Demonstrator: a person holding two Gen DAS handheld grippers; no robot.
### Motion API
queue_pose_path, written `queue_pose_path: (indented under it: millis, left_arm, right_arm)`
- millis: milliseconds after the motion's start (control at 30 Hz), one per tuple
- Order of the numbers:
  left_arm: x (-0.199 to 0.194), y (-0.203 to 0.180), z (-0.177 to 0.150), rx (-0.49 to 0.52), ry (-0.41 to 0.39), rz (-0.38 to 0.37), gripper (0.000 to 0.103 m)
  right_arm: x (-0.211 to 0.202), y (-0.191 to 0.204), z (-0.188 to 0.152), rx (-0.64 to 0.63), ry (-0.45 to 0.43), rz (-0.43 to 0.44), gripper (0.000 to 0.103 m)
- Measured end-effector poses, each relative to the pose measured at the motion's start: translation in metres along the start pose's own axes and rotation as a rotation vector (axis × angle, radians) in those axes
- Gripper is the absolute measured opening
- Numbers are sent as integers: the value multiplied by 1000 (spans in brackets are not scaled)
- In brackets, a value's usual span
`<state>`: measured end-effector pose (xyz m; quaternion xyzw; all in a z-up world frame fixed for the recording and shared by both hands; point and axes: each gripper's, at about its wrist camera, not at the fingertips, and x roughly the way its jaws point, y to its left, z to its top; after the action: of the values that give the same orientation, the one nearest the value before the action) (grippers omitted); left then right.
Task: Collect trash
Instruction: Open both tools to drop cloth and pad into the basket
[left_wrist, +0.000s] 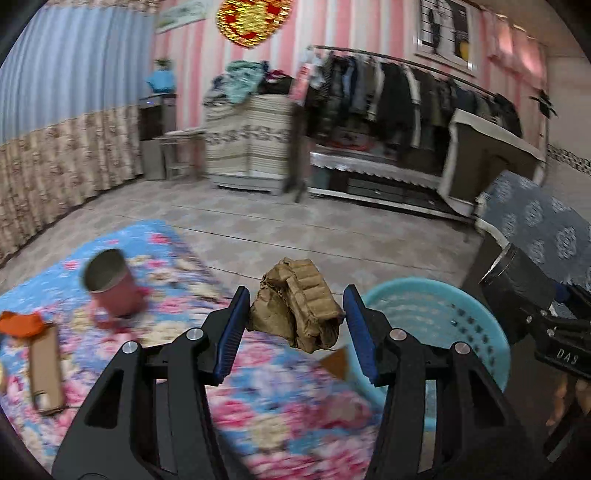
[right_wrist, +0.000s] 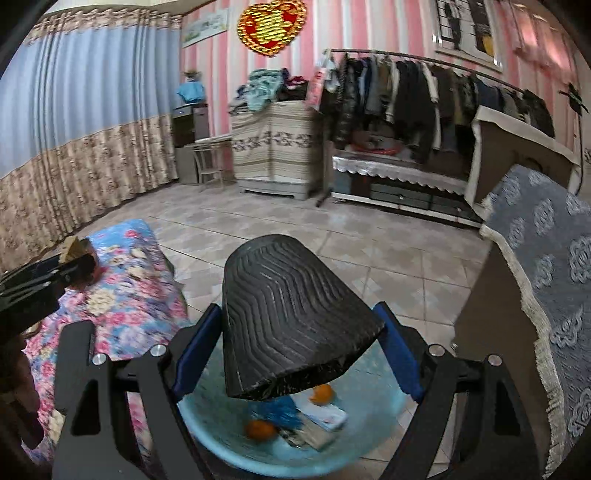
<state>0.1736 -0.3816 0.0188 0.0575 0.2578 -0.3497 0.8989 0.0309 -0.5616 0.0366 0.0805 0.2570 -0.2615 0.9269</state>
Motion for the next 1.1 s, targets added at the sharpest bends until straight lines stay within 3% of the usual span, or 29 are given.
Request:
queue_pose_path:
  millis: [100, 333, 533, 600, 667, 733, 900, 1100]
  left_arm:
    - [21, -18, -3, -6, 41, -42, 51]
    - [60, -77, -12, 113, 83, -92, 51]
    - [84, -97, -13, 126, 110, -108, 53]
    - [87, -96, -12, 117, 111, -110, 56]
    - [87, -93, -11, 104, 108, -106, 72]
    - [84, -90, -7, 95, 89, -93, 78]
    - [69, -70, 8, 70, 48, -57, 86]
    - [38, -26, 21, 19, -19, 45, 95]
  right_arm:
    - [2, -21, -8, 31, 5, -31, 82]
    - [11, -49, -20, 110, 16, -68, 82]
    - [17, -64, -31, 160, 35, -88, 82]
    - [20, -67, -31, 164, 37, -95, 82]
    - [21, -67, -32, 165, 40, -96, 82]
    - [23, -65, -34, 161, 45, -94, 82]
    - [29, -54, -36, 147, 54, -81, 82]
    - [39, -27, -33, 110, 48, -48, 82]
